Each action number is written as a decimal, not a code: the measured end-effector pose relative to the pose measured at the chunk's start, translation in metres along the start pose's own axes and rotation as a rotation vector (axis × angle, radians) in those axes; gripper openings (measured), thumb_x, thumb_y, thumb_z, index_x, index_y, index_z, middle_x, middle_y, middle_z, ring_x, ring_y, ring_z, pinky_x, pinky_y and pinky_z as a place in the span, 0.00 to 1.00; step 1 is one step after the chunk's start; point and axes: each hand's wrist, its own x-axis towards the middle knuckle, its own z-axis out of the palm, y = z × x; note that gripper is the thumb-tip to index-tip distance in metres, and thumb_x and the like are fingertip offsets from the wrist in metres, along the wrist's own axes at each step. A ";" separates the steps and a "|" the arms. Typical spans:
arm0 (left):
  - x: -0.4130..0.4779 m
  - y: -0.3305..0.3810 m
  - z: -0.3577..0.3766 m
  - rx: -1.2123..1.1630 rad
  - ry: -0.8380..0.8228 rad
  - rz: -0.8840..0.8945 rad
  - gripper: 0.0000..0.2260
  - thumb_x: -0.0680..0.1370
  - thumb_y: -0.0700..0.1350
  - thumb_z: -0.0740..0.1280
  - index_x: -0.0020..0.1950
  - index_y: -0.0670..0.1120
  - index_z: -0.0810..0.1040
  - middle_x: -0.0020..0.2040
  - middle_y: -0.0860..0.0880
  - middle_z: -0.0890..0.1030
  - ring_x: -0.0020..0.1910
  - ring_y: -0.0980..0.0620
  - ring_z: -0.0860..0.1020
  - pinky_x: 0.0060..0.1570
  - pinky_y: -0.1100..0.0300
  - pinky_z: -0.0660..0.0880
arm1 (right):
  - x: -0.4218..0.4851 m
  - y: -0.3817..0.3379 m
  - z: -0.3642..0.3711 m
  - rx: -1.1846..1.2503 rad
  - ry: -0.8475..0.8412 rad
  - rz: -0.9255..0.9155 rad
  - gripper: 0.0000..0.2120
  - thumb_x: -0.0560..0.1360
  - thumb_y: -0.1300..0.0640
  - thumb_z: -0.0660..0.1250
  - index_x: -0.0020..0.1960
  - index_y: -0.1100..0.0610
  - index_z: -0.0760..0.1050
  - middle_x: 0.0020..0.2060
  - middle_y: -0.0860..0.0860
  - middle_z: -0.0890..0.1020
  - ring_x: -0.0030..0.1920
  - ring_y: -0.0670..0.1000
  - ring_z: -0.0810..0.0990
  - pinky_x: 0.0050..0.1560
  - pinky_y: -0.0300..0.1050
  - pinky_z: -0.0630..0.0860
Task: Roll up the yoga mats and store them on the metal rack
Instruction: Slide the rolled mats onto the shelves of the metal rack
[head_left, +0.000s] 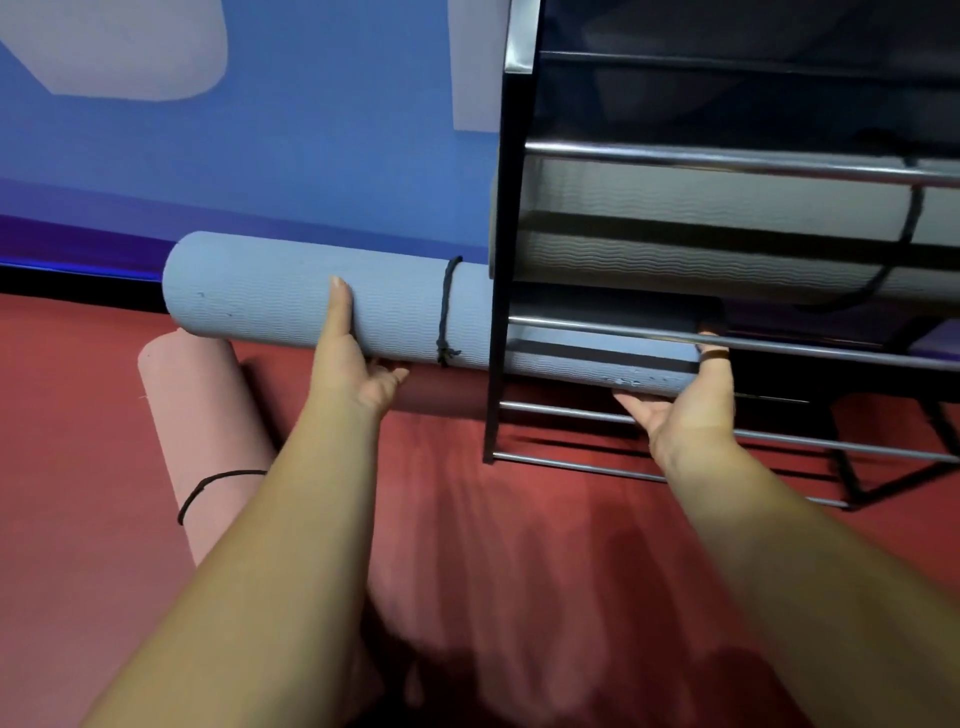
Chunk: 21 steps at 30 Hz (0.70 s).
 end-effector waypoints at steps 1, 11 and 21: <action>-0.001 -0.002 0.001 0.015 0.000 -0.011 0.30 0.74 0.67 0.76 0.73 0.55 0.77 0.68 0.50 0.83 0.65 0.46 0.81 0.73 0.32 0.69 | 0.001 0.003 -0.001 0.013 0.008 0.010 0.28 0.72 0.42 0.79 0.66 0.52 0.73 0.70 0.58 0.76 0.60 0.67 0.81 0.52 0.70 0.85; -0.018 -0.052 0.033 0.222 -0.048 -0.121 0.41 0.66 0.70 0.80 0.75 0.56 0.77 0.70 0.52 0.82 0.71 0.43 0.79 0.76 0.38 0.67 | -0.007 0.037 0.010 0.156 -0.214 0.289 0.64 0.69 0.33 0.82 0.88 0.50 0.45 0.87 0.58 0.48 0.83 0.68 0.60 0.79 0.71 0.65; -0.031 -0.064 -0.010 0.247 -0.250 -0.386 0.71 0.59 0.82 0.73 0.88 0.46 0.46 0.83 0.37 0.65 0.77 0.41 0.73 0.73 0.35 0.72 | 0.008 0.001 0.004 0.191 -0.165 0.229 0.36 0.70 0.44 0.82 0.73 0.52 0.74 0.72 0.60 0.75 0.64 0.69 0.82 0.63 0.80 0.76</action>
